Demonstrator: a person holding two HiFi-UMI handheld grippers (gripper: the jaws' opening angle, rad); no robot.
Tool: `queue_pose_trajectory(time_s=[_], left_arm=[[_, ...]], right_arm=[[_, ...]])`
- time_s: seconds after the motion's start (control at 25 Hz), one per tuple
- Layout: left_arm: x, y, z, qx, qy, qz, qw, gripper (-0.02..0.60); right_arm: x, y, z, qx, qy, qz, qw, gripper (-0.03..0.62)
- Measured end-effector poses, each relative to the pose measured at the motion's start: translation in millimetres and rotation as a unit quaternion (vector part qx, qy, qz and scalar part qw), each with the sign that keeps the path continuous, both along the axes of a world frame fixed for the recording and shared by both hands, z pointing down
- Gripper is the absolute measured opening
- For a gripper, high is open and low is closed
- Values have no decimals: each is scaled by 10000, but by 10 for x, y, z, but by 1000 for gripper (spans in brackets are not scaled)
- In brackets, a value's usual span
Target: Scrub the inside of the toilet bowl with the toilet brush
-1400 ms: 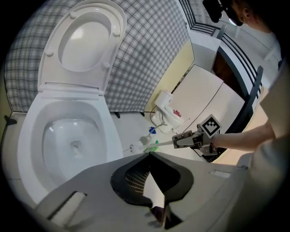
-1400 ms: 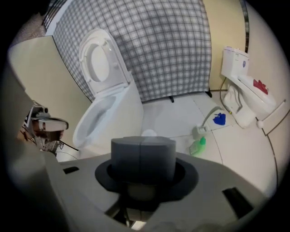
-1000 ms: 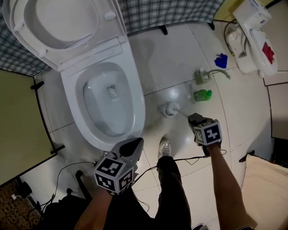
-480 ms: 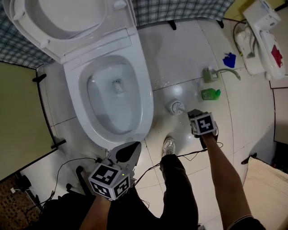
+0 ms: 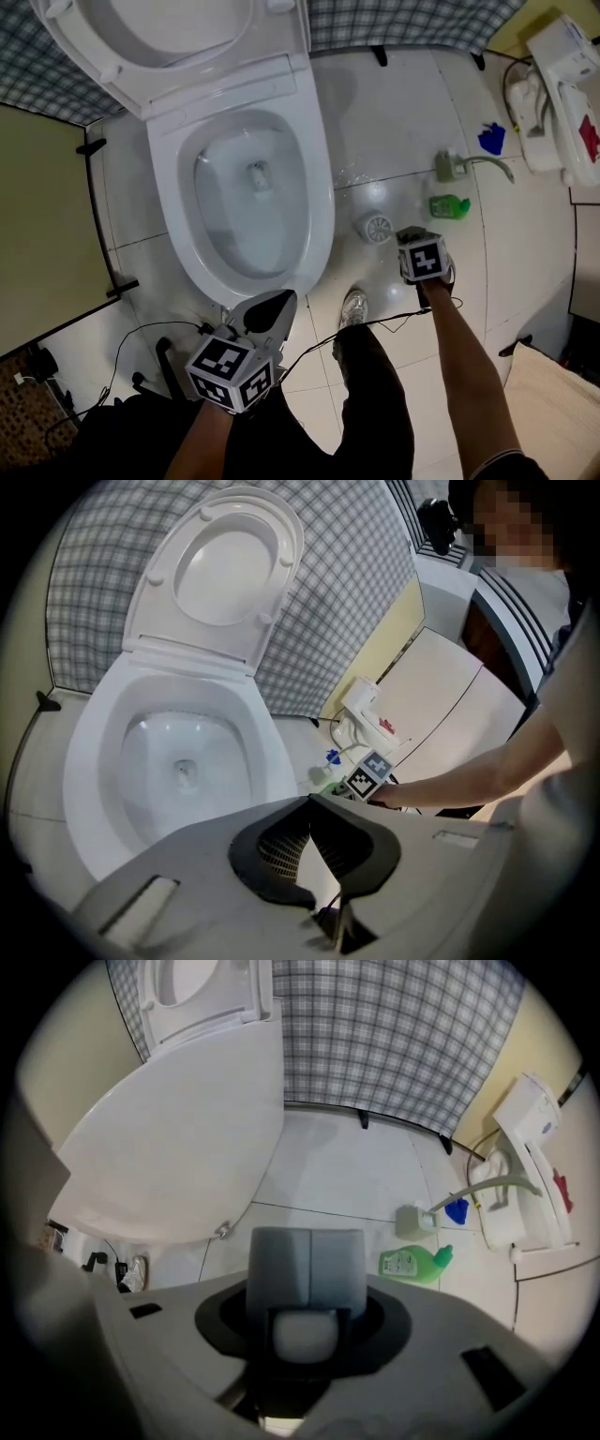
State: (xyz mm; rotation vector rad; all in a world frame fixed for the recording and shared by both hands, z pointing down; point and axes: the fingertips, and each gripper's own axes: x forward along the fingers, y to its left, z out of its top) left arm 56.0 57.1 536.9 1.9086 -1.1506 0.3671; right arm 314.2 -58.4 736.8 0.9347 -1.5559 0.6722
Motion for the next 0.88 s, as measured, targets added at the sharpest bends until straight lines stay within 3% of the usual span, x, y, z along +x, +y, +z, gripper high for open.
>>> queue_pose_trajectory(time_s=[0.08,0.2,0.24,0.4,0.6,0.72,0.88], left_arm=[[-39,-43,-30,50,-11,-34,10000,8],[-84,-121,-90,123,-43,-31,9999,8],[-88,-127,-115,118,-50,-21,9999,8],[-99,-119,-329,97,-102,85,9999,8],[-146,-409,-793,501,-106,88,9987,8],[-189,-510,-1122,714,-216,116,9971,8],[-280,-652,-1617,992,-356,80,9944,8]], right_arm=[[10,42,-25,-7,-11,-38,10000,181],[54,105,-115,-11,-87,-22,10000,296],[48,150,-178,-29,-129,-9,9999,307],[-47,310,-589,-11,-380,170,9991,307],[-357,-11,-1526,831,-1009,117,9913,307],[-668,-145,-2307,1555,-1650,123,9739,307],[-1221,-228,-3333,2347,-2705,-47,9337,296]])
